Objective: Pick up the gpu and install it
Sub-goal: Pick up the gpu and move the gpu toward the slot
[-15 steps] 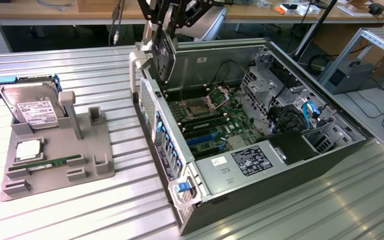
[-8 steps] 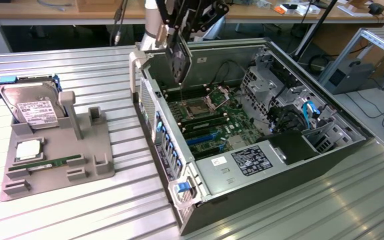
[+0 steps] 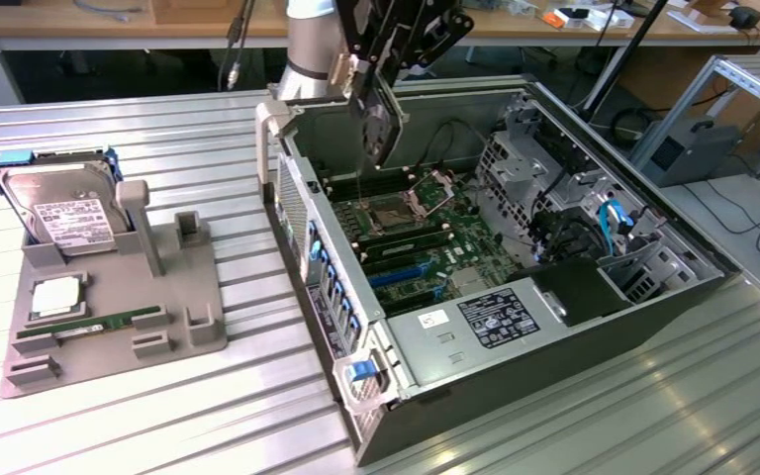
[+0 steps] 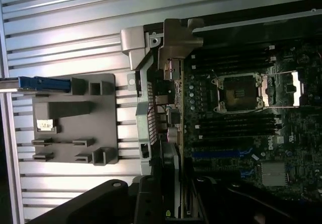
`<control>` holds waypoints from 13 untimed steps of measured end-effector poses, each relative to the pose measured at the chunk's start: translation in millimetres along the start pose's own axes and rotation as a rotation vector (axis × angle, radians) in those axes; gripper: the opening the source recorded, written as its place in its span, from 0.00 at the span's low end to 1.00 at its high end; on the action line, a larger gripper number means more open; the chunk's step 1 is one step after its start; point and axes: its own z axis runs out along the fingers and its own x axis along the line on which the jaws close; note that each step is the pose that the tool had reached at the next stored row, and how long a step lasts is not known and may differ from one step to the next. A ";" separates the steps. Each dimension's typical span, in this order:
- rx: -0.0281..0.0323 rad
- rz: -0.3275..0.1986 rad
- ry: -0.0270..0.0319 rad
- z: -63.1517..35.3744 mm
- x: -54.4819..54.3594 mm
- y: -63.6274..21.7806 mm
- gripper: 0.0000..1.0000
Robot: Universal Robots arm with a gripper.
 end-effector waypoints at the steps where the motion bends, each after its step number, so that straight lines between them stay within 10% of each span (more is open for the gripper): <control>1: -0.0011 -0.001 -0.0125 0.1 0.0 0.0 0.27; 4: -0.0086 -0.004 -0.0968 0.6 0.2 -0.1 0.27; 6: -0.0120 -0.005 -0.1346 1.1 0.1 -0.1 0.27; 13: -0.0125 -0.005 -0.1398 1.4 -1.1 -0.1 0.27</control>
